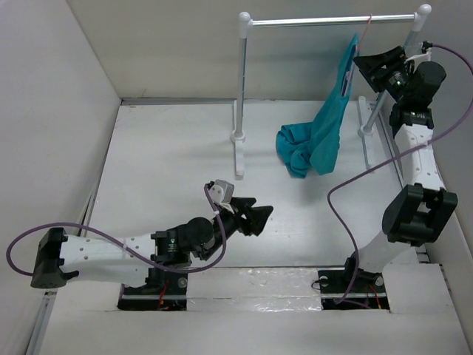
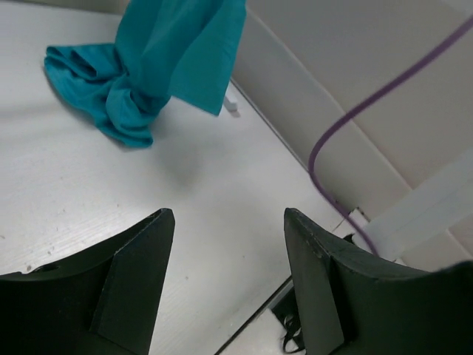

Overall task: Place the t-shirt on the hanger
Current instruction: Place the hanger at the clothesline, then reset both arms

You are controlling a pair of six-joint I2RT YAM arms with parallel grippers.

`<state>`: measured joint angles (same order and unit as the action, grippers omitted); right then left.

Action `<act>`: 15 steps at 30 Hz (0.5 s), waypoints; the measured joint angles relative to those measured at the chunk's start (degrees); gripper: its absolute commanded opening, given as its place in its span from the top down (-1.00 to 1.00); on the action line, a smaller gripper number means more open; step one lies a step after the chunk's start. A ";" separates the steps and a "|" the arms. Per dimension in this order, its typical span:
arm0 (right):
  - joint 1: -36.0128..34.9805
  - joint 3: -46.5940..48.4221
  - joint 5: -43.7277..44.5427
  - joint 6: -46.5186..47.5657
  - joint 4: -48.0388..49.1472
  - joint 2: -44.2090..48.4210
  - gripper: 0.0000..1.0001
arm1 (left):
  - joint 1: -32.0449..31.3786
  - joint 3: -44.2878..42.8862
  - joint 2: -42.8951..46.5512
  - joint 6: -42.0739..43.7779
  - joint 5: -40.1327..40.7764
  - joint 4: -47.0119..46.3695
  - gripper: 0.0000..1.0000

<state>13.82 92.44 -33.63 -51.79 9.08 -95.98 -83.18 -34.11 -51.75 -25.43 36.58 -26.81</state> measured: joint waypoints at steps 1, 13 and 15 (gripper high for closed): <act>0.02 -0.76 0.57 0.66 -0.09 1.66 -0.37 | 0.00 -1.77 -0.11 0.44 0.57 0.87 -0.17; -0.02 -26.67 6.45 3.32 3.21 36.44 -1.00 | 0.00 -13.44 -0.33 5.92 6.29 6.32 -0.29; -0.07 -32.33 5.97 2.51 3.67 42.34 -1.00 | 0.00 -14.64 -0.11 6.45 6.97 7.45 -0.30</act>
<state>13.76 60.12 -27.66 -49.28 12.75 -53.65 -83.18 -48.75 -51.86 -18.98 43.55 -19.35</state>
